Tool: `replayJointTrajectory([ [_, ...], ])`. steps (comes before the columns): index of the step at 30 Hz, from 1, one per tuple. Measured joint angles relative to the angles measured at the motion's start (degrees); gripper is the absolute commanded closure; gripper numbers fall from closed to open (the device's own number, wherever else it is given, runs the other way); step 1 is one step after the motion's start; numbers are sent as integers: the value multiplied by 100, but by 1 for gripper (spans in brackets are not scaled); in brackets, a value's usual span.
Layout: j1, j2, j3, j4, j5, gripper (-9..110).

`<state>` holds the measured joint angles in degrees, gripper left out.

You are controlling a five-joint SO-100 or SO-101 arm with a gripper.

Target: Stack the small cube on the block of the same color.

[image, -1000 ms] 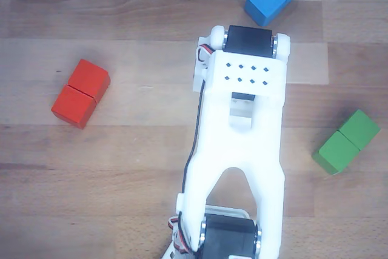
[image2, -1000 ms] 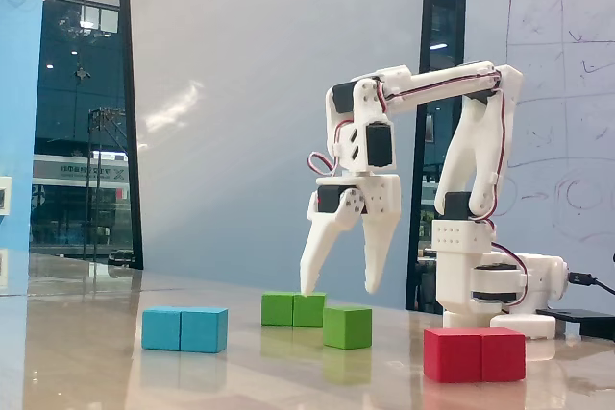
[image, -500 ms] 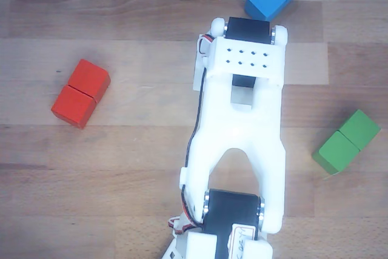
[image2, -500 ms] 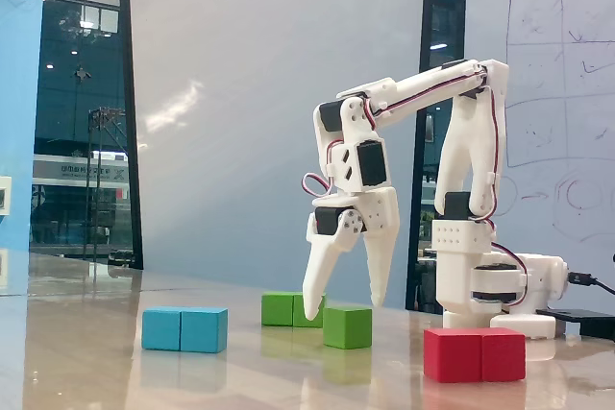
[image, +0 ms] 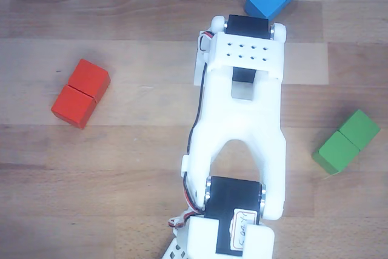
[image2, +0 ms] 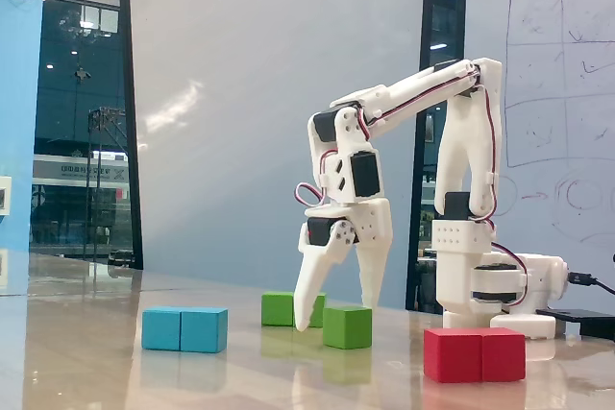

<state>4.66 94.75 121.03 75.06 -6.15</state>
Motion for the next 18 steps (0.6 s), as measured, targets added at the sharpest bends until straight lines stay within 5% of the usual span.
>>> replayJointTrajectory([
  [18, 0, 0, 0, -9, 0, 98],
])
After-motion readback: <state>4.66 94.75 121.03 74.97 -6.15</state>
